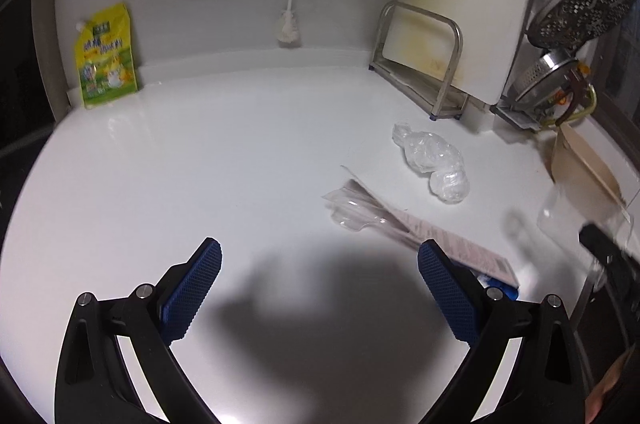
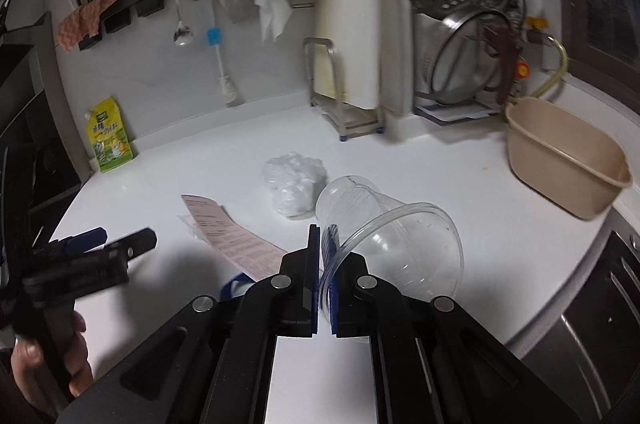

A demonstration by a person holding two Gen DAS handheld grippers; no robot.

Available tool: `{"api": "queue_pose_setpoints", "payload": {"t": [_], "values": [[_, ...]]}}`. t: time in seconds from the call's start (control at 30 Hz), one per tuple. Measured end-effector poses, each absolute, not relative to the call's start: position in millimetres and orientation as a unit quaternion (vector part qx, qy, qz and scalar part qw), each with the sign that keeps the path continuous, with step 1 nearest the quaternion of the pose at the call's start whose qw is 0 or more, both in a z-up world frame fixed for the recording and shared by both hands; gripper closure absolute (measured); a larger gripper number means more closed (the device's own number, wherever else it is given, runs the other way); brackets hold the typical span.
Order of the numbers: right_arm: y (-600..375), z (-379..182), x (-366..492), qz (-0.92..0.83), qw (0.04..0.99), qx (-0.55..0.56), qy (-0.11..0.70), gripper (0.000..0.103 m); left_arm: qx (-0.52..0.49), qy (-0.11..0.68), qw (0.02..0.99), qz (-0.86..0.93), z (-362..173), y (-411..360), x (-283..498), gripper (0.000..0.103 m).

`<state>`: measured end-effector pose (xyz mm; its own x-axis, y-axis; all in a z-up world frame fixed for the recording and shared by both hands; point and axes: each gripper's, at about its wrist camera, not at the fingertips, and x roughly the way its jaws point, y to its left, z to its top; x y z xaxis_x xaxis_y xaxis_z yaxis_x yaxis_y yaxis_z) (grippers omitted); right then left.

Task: Collect trash
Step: 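Grasp the pink receipt and clear wrapper with the left tool while the right tool holds the cup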

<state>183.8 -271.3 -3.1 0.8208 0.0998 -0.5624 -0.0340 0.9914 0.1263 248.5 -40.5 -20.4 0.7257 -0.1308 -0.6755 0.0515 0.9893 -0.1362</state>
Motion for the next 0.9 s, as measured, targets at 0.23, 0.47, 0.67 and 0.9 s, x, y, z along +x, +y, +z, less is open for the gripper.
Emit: {"api": "queue_pose_setpoints", "payload": {"t": [0.23, 0.47, 0.67, 0.9], "values": [[-284, 2, 176, 0.035, 0.957, 0.062, 0.283, 0.099, -0.044, 0.392, 0.919, -0.019, -30, -64, 268, 0.006], [-286, 6, 170, 0.039, 0.959, 0.066, 0.273, 0.099, -0.036, 0.410, 0.911, 0.000, -40, -91, 279, 0.006], [-295, 10, 169, 0.036, 0.960, 0.083, 0.267, 0.099, -0.041, 0.435, 0.900, 0.011, -52, -103, 290, 0.006], [-298, 11, 168, 0.031, 0.961, 0.084, 0.263, 0.099, -0.039, 0.442, 0.896, 0.013, -60, -115, 302, 0.027]]}}
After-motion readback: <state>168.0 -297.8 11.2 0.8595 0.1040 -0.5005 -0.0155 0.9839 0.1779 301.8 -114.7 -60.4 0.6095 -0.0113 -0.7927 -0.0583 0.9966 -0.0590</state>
